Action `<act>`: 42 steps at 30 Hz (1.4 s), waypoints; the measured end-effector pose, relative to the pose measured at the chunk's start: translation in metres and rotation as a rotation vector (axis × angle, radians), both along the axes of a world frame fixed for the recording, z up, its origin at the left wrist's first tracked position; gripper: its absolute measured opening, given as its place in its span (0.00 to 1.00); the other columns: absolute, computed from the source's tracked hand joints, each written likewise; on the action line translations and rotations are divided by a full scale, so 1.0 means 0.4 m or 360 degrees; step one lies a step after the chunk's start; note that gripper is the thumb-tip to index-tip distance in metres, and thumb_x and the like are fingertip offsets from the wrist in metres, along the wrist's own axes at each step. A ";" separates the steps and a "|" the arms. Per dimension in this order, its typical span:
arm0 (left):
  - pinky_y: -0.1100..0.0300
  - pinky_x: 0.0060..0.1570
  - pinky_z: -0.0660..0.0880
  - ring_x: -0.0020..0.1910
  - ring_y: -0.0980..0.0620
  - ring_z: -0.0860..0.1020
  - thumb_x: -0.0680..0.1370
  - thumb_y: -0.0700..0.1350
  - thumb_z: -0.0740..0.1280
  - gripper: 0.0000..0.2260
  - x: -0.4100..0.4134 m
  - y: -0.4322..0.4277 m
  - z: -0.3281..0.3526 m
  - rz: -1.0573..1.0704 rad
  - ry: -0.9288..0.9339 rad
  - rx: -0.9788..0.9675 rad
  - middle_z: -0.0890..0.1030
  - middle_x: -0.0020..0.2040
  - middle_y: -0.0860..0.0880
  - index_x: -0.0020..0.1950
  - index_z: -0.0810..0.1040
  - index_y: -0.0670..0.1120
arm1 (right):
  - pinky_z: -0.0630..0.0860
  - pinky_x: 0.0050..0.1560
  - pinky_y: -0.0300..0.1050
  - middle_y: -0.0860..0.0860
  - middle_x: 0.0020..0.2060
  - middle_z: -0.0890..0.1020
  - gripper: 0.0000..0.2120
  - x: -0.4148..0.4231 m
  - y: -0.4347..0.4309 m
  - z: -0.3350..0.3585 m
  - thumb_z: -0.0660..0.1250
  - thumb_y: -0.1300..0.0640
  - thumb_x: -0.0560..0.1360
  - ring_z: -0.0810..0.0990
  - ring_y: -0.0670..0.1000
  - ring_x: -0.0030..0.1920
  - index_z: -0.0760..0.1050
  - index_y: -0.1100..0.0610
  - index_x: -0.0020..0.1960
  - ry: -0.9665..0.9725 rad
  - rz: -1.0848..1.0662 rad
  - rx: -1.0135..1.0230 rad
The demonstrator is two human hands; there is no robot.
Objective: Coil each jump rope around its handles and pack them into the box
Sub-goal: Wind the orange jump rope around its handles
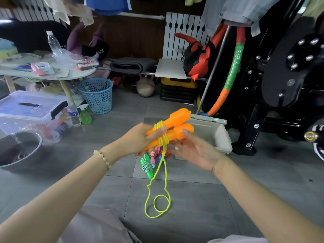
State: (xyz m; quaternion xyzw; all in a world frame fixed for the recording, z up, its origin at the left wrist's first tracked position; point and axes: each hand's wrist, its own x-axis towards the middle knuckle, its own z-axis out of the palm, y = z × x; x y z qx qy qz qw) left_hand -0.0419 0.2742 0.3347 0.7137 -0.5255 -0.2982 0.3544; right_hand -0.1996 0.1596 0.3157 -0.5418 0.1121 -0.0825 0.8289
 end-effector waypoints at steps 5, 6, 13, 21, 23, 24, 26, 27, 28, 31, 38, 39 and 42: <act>0.66 0.18 0.65 0.17 0.53 0.68 0.79 0.59 0.59 0.25 0.000 -0.022 -0.027 0.0151 -0.0019 -0.0030 0.72 0.21 0.50 0.30 0.70 0.41 | 0.77 0.54 0.46 0.55 0.47 0.82 0.07 0.024 0.041 -0.035 0.67 0.55 0.75 0.82 0.51 0.45 0.77 0.57 0.51 0.0281 -0.0388 -0.0376; 0.66 0.18 0.65 0.17 0.53 0.68 0.79 0.59 0.59 0.25 -0.001 -0.026 -0.032 0.0178 -0.0003 -0.0031 0.73 0.21 0.50 0.31 0.70 0.41 | 0.78 0.52 0.46 0.53 0.45 0.83 0.03 0.031 0.044 -0.034 0.66 0.57 0.76 0.82 0.49 0.42 0.77 0.56 0.48 0.0330 -0.0507 -0.0459; 0.65 0.17 0.64 0.19 0.50 0.69 0.79 0.57 0.61 0.15 -0.003 -0.047 -0.050 0.0208 0.0110 -0.0171 0.73 0.25 0.47 0.43 0.72 0.46 | 0.78 0.39 0.36 0.45 0.34 0.83 0.02 0.043 0.041 -0.036 0.69 0.58 0.74 0.79 0.42 0.32 0.80 0.55 0.44 0.0337 -0.0759 -0.0575; 0.66 0.17 0.64 0.20 0.49 0.69 0.79 0.57 0.61 0.18 0.003 -0.052 -0.078 0.0315 0.0180 -0.0188 0.74 0.26 0.46 0.51 0.75 0.41 | 0.76 0.38 0.41 0.40 0.34 0.78 0.08 0.021 0.039 -0.043 0.69 0.59 0.75 0.76 0.42 0.33 0.77 0.50 0.52 0.0541 -0.0562 -0.1300; 0.66 0.18 0.64 0.20 0.49 0.69 0.79 0.58 0.61 0.20 0.010 -0.054 -0.087 0.0368 0.0193 -0.0153 0.74 0.27 0.45 0.52 0.75 0.40 | 0.71 0.39 0.44 0.38 0.33 0.73 0.12 0.013 0.034 -0.047 0.68 0.55 0.74 0.74 0.45 0.37 0.73 0.50 0.57 0.0695 -0.0554 -0.1907; 0.66 0.18 0.64 0.20 0.50 0.69 0.79 0.58 0.61 0.20 0.014 -0.055 -0.089 0.0390 0.0205 -0.0134 0.74 0.27 0.45 0.52 0.75 0.40 | 0.70 0.40 0.45 0.39 0.34 0.72 0.12 0.007 0.031 -0.046 0.68 0.54 0.75 0.74 0.47 0.39 0.71 0.51 0.57 0.0740 -0.0556 -0.2083; 0.65 0.18 0.64 0.20 0.51 0.69 0.79 0.59 0.60 0.21 0.024 -0.056 -0.092 0.0417 0.0220 -0.0085 0.74 0.26 0.47 0.52 0.75 0.40 | 0.70 0.40 0.48 0.41 0.36 0.73 0.10 -0.002 0.029 -0.036 0.66 0.54 0.76 0.75 0.52 0.41 0.69 0.52 0.56 0.0731 -0.0560 -0.2260; 0.65 0.18 0.64 0.19 0.52 0.69 0.79 0.59 0.60 0.21 0.028 -0.056 -0.094 0.0413 0.0223 -0.0051 0.74 0.26 0.47 0.52 0.76 0.41 | 0.68 0.39 0.47 0.42 0.39 0.75 0.08 -0.003 0.029 -0.027 0.64 0.53 0.77 0.76 0.53 0.44 0.71 0.52 0.55 0.0704 -0.0558 -0.2333; 0.65 0.18 0.64 0.19 0.52 0.69 0.79 0.59 0.60 0.20 0.032 -0.055 -0.096 0.0398 0.0222 -0.0012 0.74 0.26 0.47 0.52 0.76 0.41 | 0.66 0.38 0.46 0.44 0.42 0.77 0.07 -0.005 0.030 -0.014 0.62 0.52 0.78 0.76 0.53 0.46 0.72 0.52 0.54 0.0684 -0.0533 -0.2409; 0.65 0.18 0.64 0.18 0.53 0.68 0.78 0.59 0.61 0.21 0.035 -0.051 -0.094 0.0275 0.0119 0.0140 0.74 0.27 0.46 0.49 0.75 0.39 | 0.70 0.44 0.47 0.48 0.52 0.79 0.10 0.001 0.016 0.032 0.60 0.50 0.79 0.76 0.52 0.53 0.75 0.53 0.55 0.0687 -0.0320 -0.2722; 0.64 0.20 0.69 0.24 0.47 0.73 0.77 0.63 0.58 0.22 0.044 -0.033 -0.026 -0.0255 -0.0153 0.0477 0.78 0.33 0.42 0.48 0.72 0.44 | 0.70 0.39 0.44 0.45 0.32 0.78 0.07 -0.001 -0.041 0.100 0.75 0.51 0.68 0.75 0.47 0.36 0.80 0.53 0.39 0.0396 -0.0283 -0.2428; 0.64 0.20 0.69 0.24 0.47 0.74 0.77 0.63 0.58 0.22 0.047 -0.032 -0.017 -0.0290 -0.0172 0.0474 0.79 0.33 0.41 0.49 0.72 0.44 | 0.70 0.38 0.43 0.44 0.31 0.77 0.07 0.002 -0.041 0.105 0.76 0.52 0.67 0.75 0.47 0.36 0.80 0.53 0.38 0.0354 -0.0293 -0.2368; 0.65 0.20 0.69 0.22 0.52 0.73 0.78 0.61 0.59 0.20 0.046 -0.027 0.011 -0.0353 -0.0261 0.0454 0.80 0.36 0.40 0.51 0.73 0.44 | 0.71 0.39 0.44 0.45 0.34 0.79 0.07 0.008 -0.034 0.118 0.76 0.53 0.67 0.75 0.47 0.37 0.81 0.53 0.39 0.0291 -0.0236 -0.2332</act>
